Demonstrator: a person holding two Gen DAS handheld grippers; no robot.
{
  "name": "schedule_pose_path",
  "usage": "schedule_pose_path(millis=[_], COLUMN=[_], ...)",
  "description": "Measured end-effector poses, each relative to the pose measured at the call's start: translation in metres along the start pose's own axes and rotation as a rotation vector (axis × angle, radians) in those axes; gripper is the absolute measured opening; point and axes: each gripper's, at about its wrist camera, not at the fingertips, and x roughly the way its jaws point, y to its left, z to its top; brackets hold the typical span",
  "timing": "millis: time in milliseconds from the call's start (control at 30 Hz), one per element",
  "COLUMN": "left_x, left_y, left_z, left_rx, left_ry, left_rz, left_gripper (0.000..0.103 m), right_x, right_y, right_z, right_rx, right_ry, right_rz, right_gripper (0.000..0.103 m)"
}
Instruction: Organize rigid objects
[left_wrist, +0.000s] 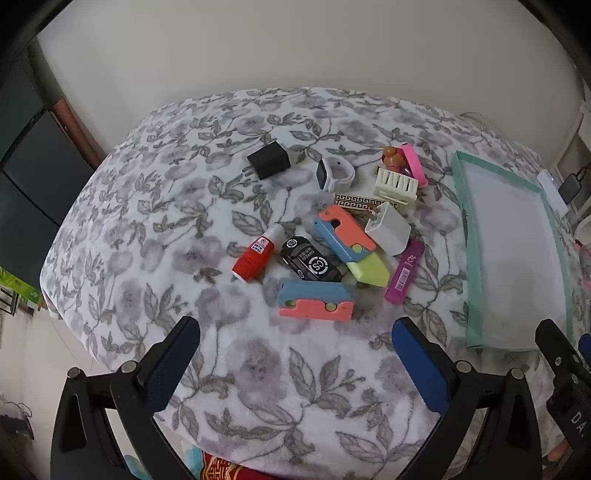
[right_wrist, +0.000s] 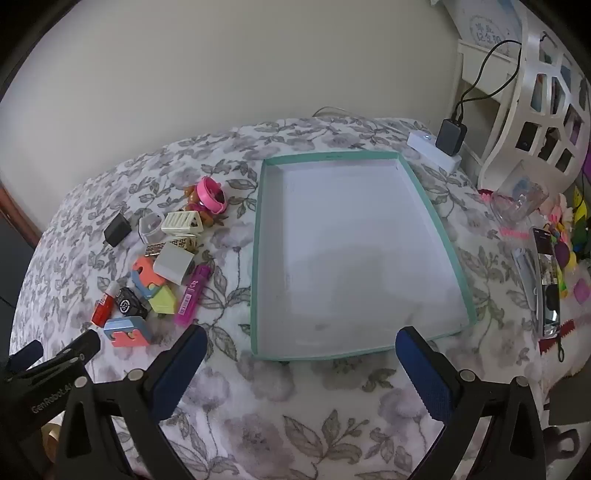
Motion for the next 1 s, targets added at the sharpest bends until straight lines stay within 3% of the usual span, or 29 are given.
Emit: schedule_pose_path(millis=[100, 400, 1000], left_x=[0.0, 0.002, 0.006], left_y=[0.002, 0.003, 0.006], left_z=[0.0, 0.0, -0.002], left_rx=[-0.02, -0.019, -0.03], left_ry=[0.004, 0.013, 0.026], left_rz=[-0.037, 0.003, 0.016], left_gripper=[0.103, 0.103, 0.103], right_x=[-0.001, -0.001, -0.001], right_y=[-0.001, -0.002, 0.001], right_z=[0.001, 0.001, 0.001], right_rx=[-0.011, -0.034, -0.052], right_ry=[-0.011, -0.013, -0.013], right_rz=[-0.006, -0.013, -0.024], right_gripper=[0.103, 0.103, 0.103])
